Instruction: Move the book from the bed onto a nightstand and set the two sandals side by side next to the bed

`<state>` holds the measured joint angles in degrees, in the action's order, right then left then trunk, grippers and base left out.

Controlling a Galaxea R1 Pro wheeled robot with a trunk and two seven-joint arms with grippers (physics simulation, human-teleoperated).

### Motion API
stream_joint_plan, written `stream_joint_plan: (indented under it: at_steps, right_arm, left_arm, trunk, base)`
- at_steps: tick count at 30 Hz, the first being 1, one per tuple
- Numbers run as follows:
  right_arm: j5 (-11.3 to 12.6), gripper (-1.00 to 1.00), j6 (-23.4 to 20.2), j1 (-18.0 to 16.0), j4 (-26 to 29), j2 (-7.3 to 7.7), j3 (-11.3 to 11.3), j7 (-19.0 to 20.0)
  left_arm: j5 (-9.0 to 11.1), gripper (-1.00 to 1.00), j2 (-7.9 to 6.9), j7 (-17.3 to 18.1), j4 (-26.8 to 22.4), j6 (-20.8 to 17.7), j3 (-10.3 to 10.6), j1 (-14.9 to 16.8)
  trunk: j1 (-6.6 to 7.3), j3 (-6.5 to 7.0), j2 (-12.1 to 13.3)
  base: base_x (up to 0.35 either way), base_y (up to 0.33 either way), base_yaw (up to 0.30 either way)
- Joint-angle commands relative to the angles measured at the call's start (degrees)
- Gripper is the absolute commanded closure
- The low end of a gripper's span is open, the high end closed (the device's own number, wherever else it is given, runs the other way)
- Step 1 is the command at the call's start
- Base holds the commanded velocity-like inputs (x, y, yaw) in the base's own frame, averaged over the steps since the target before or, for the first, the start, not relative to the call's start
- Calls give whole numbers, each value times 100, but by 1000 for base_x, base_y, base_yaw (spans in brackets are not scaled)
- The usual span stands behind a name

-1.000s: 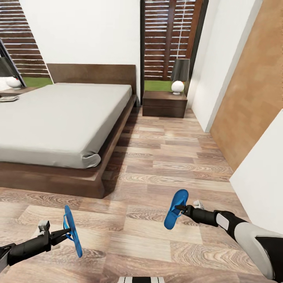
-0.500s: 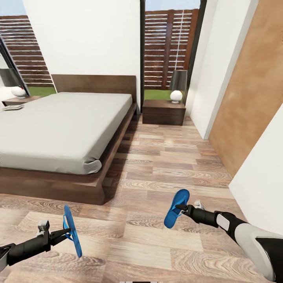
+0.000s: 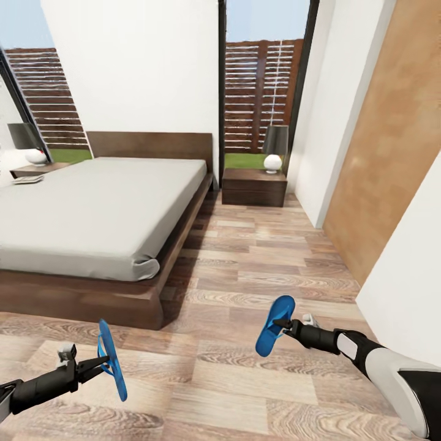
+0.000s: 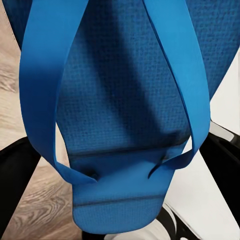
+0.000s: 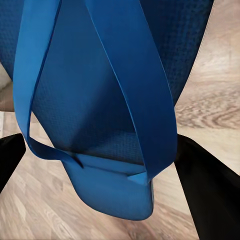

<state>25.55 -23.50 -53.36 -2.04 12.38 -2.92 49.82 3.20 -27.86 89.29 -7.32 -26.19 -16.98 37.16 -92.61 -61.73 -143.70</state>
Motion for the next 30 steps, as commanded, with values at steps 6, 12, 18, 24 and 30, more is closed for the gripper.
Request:
stream_joint_plan:
  at_steps: [6,12,18,24,30]
  right_arm:
    - [43,100,-49,-8,-23,1,-41,12]
    - [39,100,-49,-6,-24,1,-42,17]
    - [38,100,-49,-3,-24,1,-42,14]
    - [38,100,-51,0,-24,1,-42,16]
    - [28,100,-52,4,-24,1,-42,16]
  left_arm:
    - [32,100,0,17,11,-65,37,2]
    - [36,100,2,5,54,-62,37,2]
    - [32,100,6,7,62,-62,37,2]
    - [32,100,5,4,65,-62,37,2]
    - [47,100,5,10,148,-48,37,2]
  trunk:
    - [9,62,2]
    - [14,106,5]
    - [29,239,13]
    - [37,306,17]
    - [37,306,17]
  base:
    - [0,0,0]
    - [0,0,0]
    - [0,0,0]
    - [0,0,0]
    - [0,0,0]
